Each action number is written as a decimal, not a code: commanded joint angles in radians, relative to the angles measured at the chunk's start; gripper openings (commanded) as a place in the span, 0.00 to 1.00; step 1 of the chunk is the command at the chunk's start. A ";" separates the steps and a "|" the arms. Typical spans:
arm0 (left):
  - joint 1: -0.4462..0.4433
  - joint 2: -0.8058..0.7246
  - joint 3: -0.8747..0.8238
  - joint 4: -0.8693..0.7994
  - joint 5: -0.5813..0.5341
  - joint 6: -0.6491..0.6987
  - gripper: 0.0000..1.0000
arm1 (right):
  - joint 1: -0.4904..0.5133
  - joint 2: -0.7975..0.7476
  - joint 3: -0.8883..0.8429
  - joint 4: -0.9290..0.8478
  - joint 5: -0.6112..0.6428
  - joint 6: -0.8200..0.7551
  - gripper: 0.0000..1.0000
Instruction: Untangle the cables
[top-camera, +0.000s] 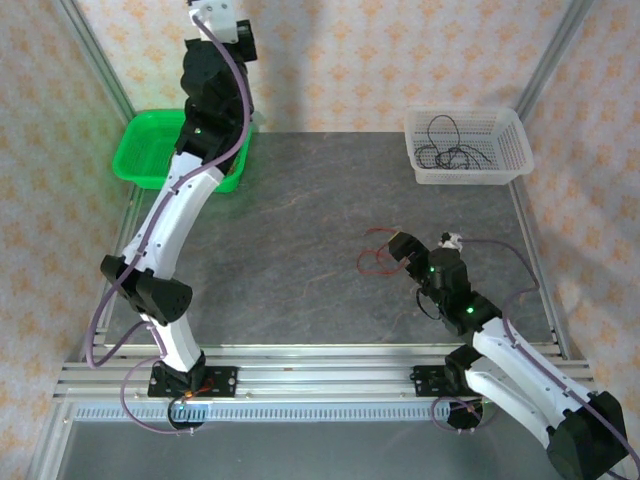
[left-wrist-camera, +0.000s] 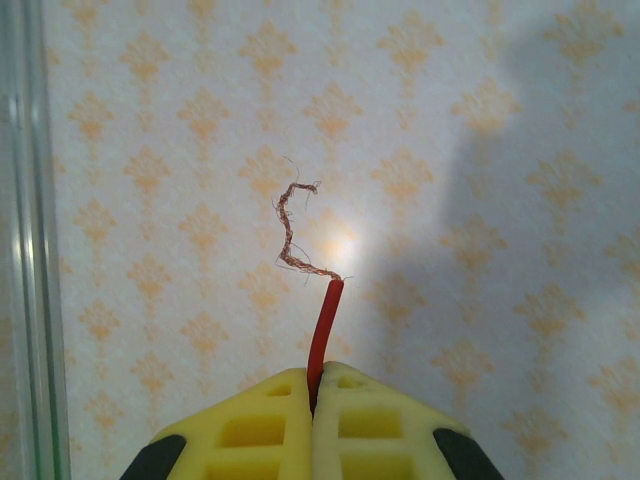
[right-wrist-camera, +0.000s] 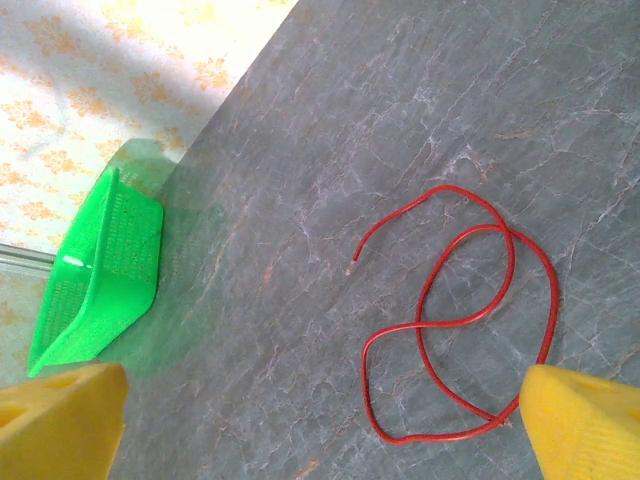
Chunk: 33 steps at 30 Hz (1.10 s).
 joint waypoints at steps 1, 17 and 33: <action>0.049 0.053 0.046 0.105 0.054 0.005 0.00 | -0.002 0.002 0.026 -0.002 0.016 -0.021 1.00; 0.267 0.247 0.195 0.077 0.088 -0.087 0.00 | -0.002 0.013 -0.012 -0.024 0.021 0.004 1.00; 0.361 0.218 -0.356 0.085 0.056 -0.377 0.00 | -0.002 0.084 -0.017 0.018 0.006 0.006 1.00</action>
